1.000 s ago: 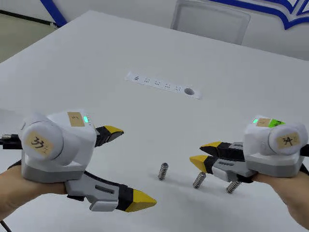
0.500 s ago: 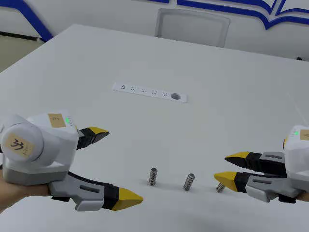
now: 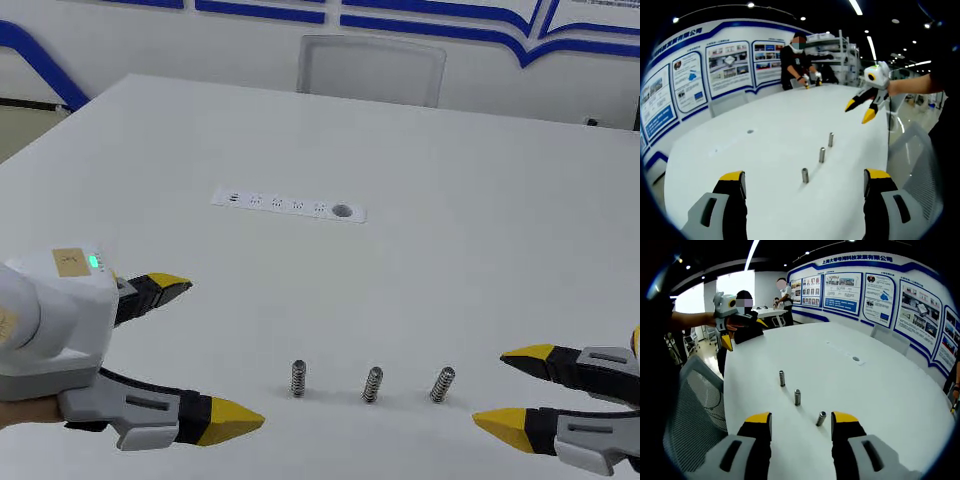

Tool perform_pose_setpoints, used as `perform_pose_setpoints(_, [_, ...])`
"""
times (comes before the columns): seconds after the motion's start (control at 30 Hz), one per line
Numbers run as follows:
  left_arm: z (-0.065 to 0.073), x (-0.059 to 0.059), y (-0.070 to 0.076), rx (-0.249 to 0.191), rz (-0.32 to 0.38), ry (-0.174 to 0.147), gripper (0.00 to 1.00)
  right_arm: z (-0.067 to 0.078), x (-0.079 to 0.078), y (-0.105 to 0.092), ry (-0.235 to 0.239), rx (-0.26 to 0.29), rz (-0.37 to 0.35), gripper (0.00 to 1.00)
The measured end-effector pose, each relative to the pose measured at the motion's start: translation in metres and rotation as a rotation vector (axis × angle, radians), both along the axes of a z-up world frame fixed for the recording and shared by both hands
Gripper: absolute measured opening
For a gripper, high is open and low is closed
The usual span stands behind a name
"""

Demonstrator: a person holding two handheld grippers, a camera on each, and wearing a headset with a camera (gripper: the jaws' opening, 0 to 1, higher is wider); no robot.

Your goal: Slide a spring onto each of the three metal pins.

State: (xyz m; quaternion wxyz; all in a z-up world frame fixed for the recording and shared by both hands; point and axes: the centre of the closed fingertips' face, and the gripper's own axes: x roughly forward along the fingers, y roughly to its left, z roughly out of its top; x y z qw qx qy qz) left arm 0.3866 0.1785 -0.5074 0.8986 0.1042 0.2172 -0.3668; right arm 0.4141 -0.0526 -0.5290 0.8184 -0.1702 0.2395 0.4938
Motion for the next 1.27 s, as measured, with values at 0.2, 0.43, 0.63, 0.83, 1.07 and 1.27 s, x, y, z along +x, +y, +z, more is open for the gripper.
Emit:
perform_pose_setpoints(0.2, [0.002, -0.001, 0.002, -0.002, 0.006, -0.003, 1.00, 0.003, 0.000, -0.015, -0.006, 0.001, -0.052, 0.55])
perform_pose_setpoints(0.43, [0.005, -0.002, 0.007, 0.000, 0.013, -0.009, 1.00, 0.002, 0.000, -0.026, -0.006, -0.023, -0.068, 0.63])
perform_pose_setpoints(0.63, [0.006, -0.002, 0.009, 0.005, 0.015, -0.007, 1.00, 0.005, -0.005, -0.030, 0.000, -0.031, -0.053, 0.69])
perform_pose_setpoints(0.83, [0.009, -0.001, 0.006, 0.000, 0.006, -0.008, 1.00, 0.010, -0.003, -0.029, -0.010, -0.019, -0.061, 0.74])
perform_pose_setpoints(1.07, [0.009, -0.002, 0.006, 0.002, 0.003, -0.003, 1.00, 0.020, 0.001, -0.029, -0.022, 0.003, -0.066, 0.76])
perform_pose_setpoints(1.27, [0.007, -0.004, 0.008, 0.005, 0.004, 0.001, 1.00, 0.021, 0.001, -0.026, -0.024, 0.001, -0.055, 0.77])
